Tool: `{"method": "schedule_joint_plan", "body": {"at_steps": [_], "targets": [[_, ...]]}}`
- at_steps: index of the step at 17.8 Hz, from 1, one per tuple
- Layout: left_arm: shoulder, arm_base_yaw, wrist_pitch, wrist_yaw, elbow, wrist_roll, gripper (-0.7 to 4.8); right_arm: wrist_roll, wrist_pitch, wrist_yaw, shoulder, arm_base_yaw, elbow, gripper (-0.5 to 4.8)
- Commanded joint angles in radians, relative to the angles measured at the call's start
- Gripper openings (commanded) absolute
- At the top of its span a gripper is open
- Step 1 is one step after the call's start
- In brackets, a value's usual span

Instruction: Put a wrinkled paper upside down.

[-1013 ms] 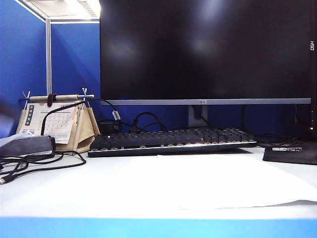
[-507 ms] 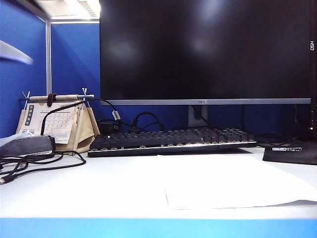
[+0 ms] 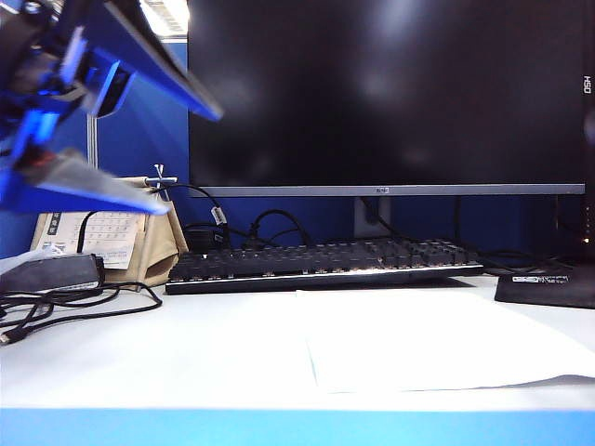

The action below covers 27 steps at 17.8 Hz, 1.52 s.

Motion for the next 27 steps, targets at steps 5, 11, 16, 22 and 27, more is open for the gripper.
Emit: {"method": "schedule_joint_plan", "body": {"at_steps": [5,11,16,22,27], "targets": [[0.003,0.0,0.23,0.073,0.034,0.006,3.95,0.01,-0.067,-0.106,0.091,-0.151,0.183,1.85],[0.003,0.0,0.183,0.166,0.034,0.024,3.95,-0.013,-0.063,-0.711,0.572,-0.602,0.477,1.85],[0.001,-0.002,0.151,0.227,0.034,0.029,3.95,0.0,-0.045,-0.941,0.903,-0.76,0.645,1.86],[0.001,-0.002,0.143,0.339,0.034,0.079,3.95,-0.003,-0.132,-1.122,1.297,-0.84,0.795,3.1],[0.001,-0.002,0.134,0.341,0.034,0.116,3.95,-0.085,-0.229,-0.989,1.458,-0.792,0.795,3.11]]}}
